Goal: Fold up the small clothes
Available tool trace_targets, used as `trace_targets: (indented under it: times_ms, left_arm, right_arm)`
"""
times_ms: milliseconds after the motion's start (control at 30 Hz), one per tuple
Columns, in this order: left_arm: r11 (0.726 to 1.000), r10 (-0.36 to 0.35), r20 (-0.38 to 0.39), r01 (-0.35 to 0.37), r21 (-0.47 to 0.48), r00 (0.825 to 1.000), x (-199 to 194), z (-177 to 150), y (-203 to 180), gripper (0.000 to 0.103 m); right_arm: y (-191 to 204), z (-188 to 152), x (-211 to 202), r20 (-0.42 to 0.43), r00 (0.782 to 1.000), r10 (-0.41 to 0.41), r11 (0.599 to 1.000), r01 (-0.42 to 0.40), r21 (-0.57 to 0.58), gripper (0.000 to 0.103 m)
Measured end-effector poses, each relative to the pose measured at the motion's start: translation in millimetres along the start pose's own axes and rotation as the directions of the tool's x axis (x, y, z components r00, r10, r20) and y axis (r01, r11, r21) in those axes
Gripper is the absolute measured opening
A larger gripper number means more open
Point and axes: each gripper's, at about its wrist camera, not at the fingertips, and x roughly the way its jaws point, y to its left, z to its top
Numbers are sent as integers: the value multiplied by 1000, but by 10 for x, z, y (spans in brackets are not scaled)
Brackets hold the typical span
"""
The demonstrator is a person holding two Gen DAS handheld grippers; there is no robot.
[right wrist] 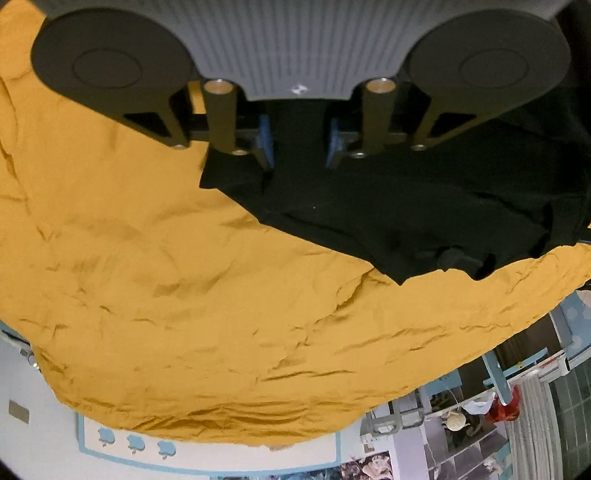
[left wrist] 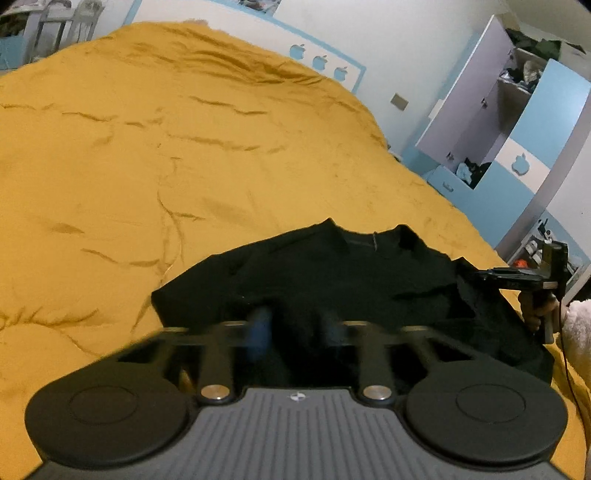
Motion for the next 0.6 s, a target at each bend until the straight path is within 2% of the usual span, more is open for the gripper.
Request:
trace_targets:
  times_ms: [67, 100, 167, 200, 233, 300, 367, 433, 533, 600]
  left_arm:
    - [999, 2, 109, -6, 38, 994, -156, -42, -117, 3]
    - [1000, -2, 175, -4, 30, 985, -259, -56, -158, 3]
    - [1000, -9, 309, 2, 23, 951, -490, -110, -222, 3]
    - [999, 14, 330, -23, 23, 944, -532, -129, -227, 3]
    - [999, 48, 320, -53, 7, 946, -515, -140, -195, 3]
    - [991, 123, 203, -111, -70, 972, -325, -144, -30, 6]
    - [974, 218, 119, -208, -92, 969, -172, -170, 78, 6]
    - [965, 245, 80, -235, -121, 966, -120, -185, 174, 27]
    - [953, 260, 111, -236, -192, 959, -239, -176, 219, 27]
    - [962, 225, 161, -192, -194, 961, -363, -146, 189, 28]
  right_arm:
    - [-11, 6, -108, 53, 999, 0, 999, -2, 36, 17]
    - [-30, 11, -195, 95, 995, 3, 998, -9, 67, 16]
    - [-73, 25, -357, 182, 983, -13, 993, -9, 119, 16]
    - [-102, 25, -386, 198, 980, -33, 991, 5, 137, 16]
    - [-139, 21, -365, 192, 980, -50, 988, 21, 153, 16]
    - [-231, 0, -212, 138, 988, -67, 980, 39, 193, 16]
    - [-253, -35, -70, 99, 989, -112, 974, 89, 207, 16]
    - [-244, -66, 17, 82, 984, -161, 971, 143, 191, 16]
    - [-232, -71, 13, 90, 979, -185, 967, 166, 193, 16]
    - [-208, -41, -28, 100, 979, -175, 969, 154, 192, 16]
